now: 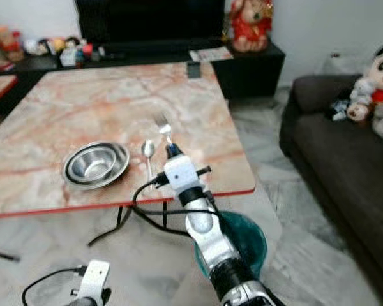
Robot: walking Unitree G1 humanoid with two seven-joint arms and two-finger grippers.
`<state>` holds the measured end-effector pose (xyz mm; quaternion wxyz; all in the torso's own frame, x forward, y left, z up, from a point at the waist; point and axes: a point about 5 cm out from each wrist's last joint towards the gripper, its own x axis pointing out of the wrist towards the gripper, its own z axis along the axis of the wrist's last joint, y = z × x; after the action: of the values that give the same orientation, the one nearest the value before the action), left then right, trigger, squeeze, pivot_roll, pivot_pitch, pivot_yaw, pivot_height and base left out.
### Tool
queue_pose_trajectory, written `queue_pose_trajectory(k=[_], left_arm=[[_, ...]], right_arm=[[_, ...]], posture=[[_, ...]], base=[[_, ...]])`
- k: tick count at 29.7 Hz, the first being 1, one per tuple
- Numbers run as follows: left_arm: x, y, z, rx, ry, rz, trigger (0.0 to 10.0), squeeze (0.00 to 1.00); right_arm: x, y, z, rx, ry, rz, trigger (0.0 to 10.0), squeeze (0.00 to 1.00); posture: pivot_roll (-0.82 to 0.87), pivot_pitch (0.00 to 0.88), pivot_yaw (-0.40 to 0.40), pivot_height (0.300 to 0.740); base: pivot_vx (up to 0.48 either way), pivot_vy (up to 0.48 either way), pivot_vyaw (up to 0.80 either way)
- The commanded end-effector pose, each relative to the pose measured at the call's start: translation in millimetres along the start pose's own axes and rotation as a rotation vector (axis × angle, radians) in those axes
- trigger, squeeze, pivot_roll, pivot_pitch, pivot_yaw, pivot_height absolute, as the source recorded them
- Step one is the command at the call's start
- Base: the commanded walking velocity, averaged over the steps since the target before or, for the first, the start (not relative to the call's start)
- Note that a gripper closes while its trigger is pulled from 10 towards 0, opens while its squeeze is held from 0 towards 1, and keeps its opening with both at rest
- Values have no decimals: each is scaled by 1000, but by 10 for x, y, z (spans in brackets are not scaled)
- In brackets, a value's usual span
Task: Setting the table
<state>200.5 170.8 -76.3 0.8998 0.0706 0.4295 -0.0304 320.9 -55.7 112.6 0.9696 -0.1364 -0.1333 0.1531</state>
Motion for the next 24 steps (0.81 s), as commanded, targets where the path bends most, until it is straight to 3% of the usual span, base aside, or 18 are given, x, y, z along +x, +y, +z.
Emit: queue_pose_trajectory(k=[1,3,17,24], left_arm=[[1,-48,-17,-6,13,-7,10000,0],[1,-49,-17,-4,13,-8,10000,0],[-2,-20,-25,-4,14,-2,10000,0],[-5,-9,-32,6,10,-5,10000,0]], right_arm=[[4,-24,-5,-17,7,-7,10000,0],[-5,-13,0,32,3,-15,10000,0],[-4,-13,-23,44,33,-46,10000,0],[-67,-43,-187,142,160,-135,10000,0]], posture=[[-82,0,67,740],[-81,0,66,740],[-77,2,75,740],[-77,0,81,740]], base=[[296,0,488],[300,0,350],[298,0,0],[244,0,0]])
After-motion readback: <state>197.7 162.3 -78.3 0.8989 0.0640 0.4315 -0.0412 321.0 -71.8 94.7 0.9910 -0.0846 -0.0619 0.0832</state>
